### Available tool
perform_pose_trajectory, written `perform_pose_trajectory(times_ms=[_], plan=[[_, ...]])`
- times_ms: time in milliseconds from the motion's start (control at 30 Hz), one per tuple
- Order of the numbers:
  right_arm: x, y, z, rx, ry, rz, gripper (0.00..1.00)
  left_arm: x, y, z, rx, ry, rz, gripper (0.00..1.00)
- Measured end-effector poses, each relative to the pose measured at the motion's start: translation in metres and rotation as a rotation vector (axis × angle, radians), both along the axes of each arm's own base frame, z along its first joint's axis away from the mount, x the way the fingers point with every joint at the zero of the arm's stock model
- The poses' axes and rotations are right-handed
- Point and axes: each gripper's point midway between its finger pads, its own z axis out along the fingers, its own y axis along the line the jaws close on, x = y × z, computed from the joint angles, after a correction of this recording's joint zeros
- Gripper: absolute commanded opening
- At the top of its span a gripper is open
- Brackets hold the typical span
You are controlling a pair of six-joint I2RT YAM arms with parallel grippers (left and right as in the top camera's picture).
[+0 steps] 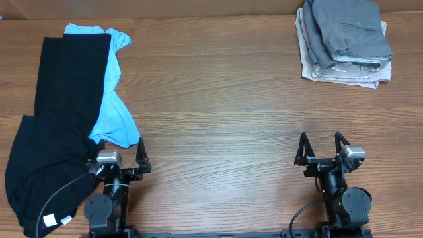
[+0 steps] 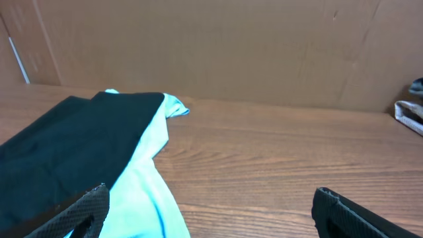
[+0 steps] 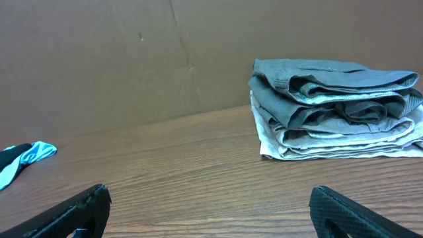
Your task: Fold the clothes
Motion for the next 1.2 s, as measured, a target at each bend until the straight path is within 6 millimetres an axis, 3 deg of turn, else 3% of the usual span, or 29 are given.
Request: perform_pose_trajectory(times_ms=[200,300,467,600,767,967,1200], plan=[[0.0,0.003,-0.003,0.0,0.015,0.015,1.0,-0.002,-0.001,0.004,0.014,0.012,-0.008,1.0],[-0.002,0.004,-0.004,0.0,0.033,0.022,1.0,-0.005,-0.002,0.024,0.034,0.0,-0.012,1.0],[-0.009,0.005,0.032,0.001,-0.006,0.029,1.0,-0.004,-0.004,0.068,0.048,-0.005,-0.02,1.0],[-0.014,0.007,0.066,0.002,-0.014,0.047,1.0,0.005,-0.005,0.082,0.033,0.105,-0.036,1.0],[-0.012,0.011,0.09,0.001,0.078,0.069,1.0,0.021,-0.005,0.102,0.004,0.308,-0.051,1.0],[0.006,0.019,0.111,0.007,0.28,0.11,1.0,0.041,-0.003,0.142,-0.022,0.521,-0.059,1.0],[0.051,0.034,0.113,0.032,0.513,0.182,1.0,0.081,0.002,0.159,-0.01,0.639,-0.073,1.0]])
